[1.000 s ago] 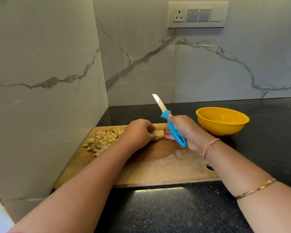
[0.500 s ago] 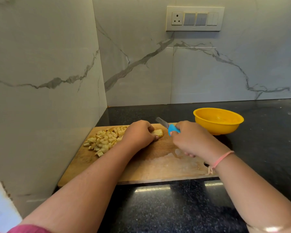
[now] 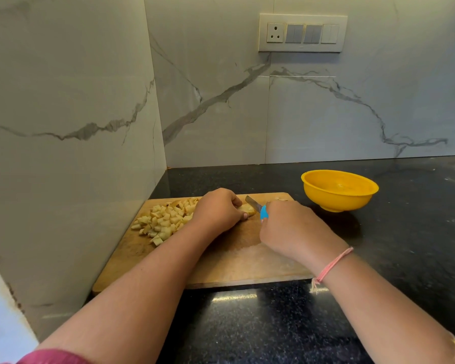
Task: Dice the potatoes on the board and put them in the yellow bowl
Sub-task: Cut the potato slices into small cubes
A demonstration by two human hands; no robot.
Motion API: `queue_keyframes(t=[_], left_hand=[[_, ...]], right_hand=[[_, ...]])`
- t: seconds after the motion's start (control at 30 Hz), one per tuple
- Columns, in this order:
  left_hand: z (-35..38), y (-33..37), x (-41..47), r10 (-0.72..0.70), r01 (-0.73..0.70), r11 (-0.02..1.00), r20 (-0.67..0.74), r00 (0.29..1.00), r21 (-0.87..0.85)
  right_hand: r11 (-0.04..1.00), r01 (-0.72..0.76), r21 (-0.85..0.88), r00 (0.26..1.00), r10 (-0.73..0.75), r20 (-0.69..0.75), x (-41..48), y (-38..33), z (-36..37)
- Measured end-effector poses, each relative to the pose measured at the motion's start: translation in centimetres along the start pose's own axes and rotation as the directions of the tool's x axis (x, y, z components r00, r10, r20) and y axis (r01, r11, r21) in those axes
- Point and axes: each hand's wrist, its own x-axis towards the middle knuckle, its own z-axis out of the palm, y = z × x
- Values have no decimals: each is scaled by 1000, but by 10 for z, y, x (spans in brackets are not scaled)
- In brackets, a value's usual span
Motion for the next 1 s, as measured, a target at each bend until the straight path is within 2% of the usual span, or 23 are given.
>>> queue_keyframes(t=[0.13,0.4,0.67,0.87,1.0], left_hand=[[1,-1,1,-2,2,1000,-7,1000,4],[3,3,1,-51,51,999,-37,998,-1],[4,6,0,-74,75,997,-37,997,18],[2,5,-3,-47,47,999,-34,998,16],[-3,5,-6,-44,44,999,-22,999,18]], right_hand=[[999,2,-48,1000,-1,14,6,-12,3],[999,26,18,999,-27,44,1,-6,-1],[999,32,5,996,-32,82,-28,5,2],[996,61,-63,995,-56,78,-51,15,-12],[999,33,19,999,-34,31,-42,15,-21]])
